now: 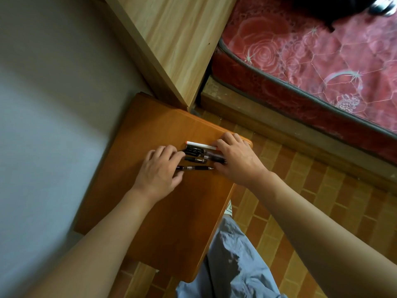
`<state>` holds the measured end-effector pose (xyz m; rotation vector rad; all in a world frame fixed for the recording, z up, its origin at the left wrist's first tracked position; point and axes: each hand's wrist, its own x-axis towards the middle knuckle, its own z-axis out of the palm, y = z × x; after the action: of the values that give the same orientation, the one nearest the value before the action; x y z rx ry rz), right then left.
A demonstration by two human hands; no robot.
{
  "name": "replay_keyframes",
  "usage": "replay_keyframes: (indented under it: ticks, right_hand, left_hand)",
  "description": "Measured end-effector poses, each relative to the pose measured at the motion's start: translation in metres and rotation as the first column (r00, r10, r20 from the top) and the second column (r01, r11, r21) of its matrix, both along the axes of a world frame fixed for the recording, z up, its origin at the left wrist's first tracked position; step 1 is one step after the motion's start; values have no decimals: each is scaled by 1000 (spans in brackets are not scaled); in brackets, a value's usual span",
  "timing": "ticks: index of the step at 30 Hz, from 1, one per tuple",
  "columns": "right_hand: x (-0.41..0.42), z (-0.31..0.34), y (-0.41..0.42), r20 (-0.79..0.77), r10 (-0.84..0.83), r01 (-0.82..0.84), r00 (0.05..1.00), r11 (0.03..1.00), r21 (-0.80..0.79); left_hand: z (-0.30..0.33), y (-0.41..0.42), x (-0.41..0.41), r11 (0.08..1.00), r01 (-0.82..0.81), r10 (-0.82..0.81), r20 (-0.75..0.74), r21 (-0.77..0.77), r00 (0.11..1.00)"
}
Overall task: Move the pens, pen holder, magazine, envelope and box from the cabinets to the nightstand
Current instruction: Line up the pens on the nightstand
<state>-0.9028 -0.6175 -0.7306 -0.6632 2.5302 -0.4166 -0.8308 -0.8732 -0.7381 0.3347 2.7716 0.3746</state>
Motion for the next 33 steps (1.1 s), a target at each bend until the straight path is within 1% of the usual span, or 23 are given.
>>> replay_keyframes:
  ticks: [3, 9, 12, 19, 23, 29, 33]
  right_hand:
    - [4, 0, 7, 6, -23, 23, 1000, 1000, -10]
    - [4, 0, 8, 20, -44, 45, 999, 998, -35]
    - [3, 0, 12, 44, -58, 61, 997, 997, -55]
    - [0, -1, 15, 74, -53, 60, 996, 993, -98]
    - [-5, 2, 4, 71, -50, 58, 996, 991, -116]
    - [-5, 3, -9, 78, -51, 62, 996, 988, -139]
    - [-1, 0, -18, 88, -33, 45, 996, 990, -136]
  left_hand:
    - [-1, -12, 8, 996, -72, 72, 11, -44, 997]
    - [-4, -17, 13, 984, -144, 143, -10, -105, 990]
    - [-5, -15, 14, 982, -186, 186, -2, -37, 983]
    - [-8, -7, 12, 978, -182, 183, 4, 102, 983]
    - [-8, -2, 5, 967, -217, 215, 30, 132, 976]
    - [-3, -3, 0, 935, -315, 307, 76, 160, 949]
    - [-1, -6, -2, 927, -340, 330, 84, 161, 940]
